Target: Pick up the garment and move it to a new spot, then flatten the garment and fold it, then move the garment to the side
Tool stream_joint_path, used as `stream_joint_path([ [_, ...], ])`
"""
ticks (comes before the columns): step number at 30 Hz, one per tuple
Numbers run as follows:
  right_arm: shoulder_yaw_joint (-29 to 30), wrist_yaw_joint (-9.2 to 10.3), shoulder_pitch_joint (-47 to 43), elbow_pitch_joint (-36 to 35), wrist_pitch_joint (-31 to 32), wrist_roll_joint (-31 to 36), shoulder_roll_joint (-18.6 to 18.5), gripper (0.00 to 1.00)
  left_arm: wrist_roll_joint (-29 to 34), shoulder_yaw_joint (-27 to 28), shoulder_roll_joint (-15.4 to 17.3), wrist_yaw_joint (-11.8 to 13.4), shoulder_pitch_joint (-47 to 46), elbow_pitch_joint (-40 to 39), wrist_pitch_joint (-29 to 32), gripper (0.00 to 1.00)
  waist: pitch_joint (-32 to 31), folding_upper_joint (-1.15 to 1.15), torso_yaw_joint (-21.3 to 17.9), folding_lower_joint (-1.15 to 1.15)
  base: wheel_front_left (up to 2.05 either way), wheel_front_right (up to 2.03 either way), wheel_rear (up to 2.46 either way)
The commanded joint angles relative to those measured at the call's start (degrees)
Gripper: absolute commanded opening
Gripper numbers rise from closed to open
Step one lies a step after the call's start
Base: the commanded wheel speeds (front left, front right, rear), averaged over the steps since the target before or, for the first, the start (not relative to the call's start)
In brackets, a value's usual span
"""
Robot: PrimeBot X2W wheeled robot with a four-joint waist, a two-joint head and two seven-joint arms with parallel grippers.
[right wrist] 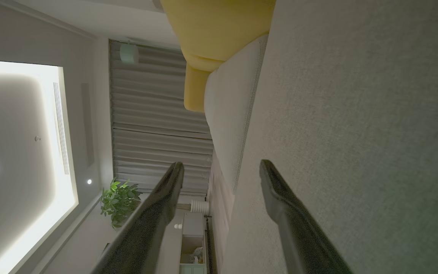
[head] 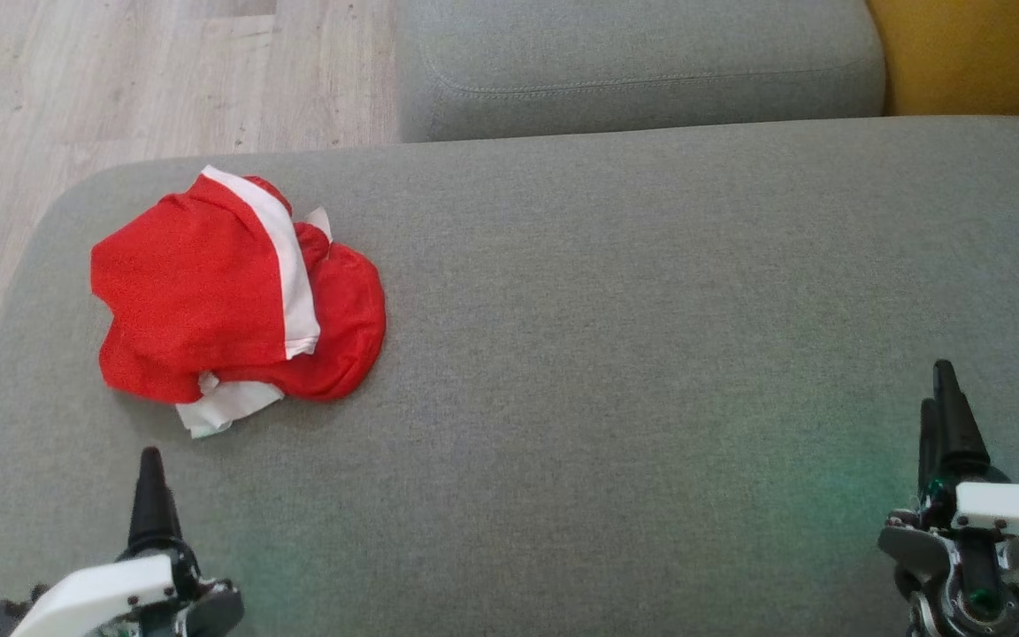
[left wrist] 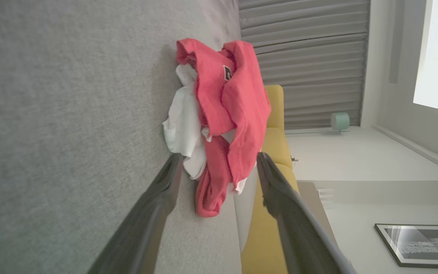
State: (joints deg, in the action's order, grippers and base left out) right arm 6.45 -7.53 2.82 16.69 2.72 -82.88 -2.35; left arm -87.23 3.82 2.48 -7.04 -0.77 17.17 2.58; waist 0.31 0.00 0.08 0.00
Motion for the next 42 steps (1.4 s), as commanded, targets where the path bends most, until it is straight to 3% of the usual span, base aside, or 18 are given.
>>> stream_joint_path([
  [1,-0.3,0.01,2.1,-2.7,-0.6,1.8,-0.3,1.00,1.5,1.2,0.2,0.1,-2.3,-2.6,-0.6,1.00,0.0,0.00,0.0,0.00,0.00,0.00,0.00],
  [14,-1.5,0.01,2.4,-7.0,-2.8,15.7,-0.3,1.00,14.2,0.7,0.2,3.9,-3.0,-9.4,-2.8,1.00,0.3,0.00,-0.1,0.00,0.00,0.00,0.00],
  [28,-4.6,0.02,2.3,-10.7,-5.2,32.9,-0.3,1.00,32.3,-6.5,0.3,5.2,-3.6,-12.2,-5.1,1.00,0.5,0.00,-0.2,0.00,0.00,0.00,0.00],
  [42,-6.4,0.02,2.3,-12.0,-7.4,44.8,-0.4,1.00,45.7,-13.6,3.1,7.9,-5.4,-10.8,-7.3,1.00,0.9,0.00,-0.5,0.00,0.00,0.00,0.00],
])
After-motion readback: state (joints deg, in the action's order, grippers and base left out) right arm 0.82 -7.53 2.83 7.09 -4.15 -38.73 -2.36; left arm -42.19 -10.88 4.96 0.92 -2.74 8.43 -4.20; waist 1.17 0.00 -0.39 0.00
